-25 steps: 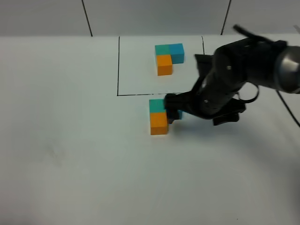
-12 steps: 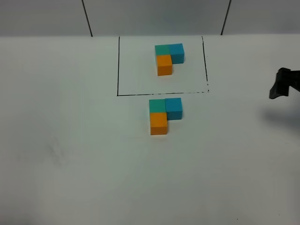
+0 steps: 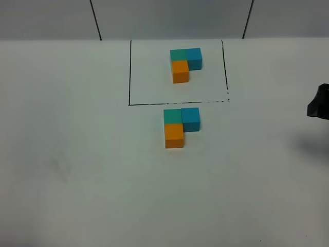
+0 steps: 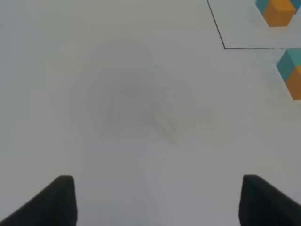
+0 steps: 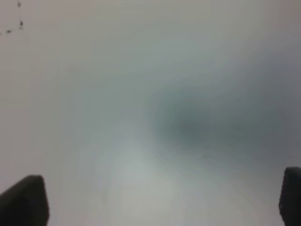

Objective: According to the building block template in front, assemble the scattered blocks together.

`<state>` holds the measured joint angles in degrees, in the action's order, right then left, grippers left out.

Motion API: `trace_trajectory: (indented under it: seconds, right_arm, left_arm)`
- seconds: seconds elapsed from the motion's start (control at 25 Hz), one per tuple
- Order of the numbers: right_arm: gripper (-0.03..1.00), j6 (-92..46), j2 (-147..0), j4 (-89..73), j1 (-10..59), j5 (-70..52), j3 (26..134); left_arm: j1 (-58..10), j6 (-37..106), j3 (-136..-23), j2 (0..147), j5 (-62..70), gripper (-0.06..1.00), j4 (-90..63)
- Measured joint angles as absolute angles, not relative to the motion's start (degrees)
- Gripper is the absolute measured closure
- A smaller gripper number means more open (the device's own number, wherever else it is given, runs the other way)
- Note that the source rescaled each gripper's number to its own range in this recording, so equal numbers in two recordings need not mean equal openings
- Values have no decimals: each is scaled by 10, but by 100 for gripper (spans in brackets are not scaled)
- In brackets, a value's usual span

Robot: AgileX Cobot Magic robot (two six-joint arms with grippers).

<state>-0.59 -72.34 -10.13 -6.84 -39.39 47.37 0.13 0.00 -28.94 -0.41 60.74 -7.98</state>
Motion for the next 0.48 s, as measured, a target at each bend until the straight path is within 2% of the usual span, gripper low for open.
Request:
trace_trajectory:
  seconds: [0.24, 0.48]
  right_arm:
    - [-3, 12, -509, -90, -27, -446, 373]
    - [-3, 55, -298, -67, 19, -532, 318]
  left_arm:
    - [1, 0, -289, -4, 607, 41, -80]
    - [1, 0, -289, -4, 607, 41, -80]
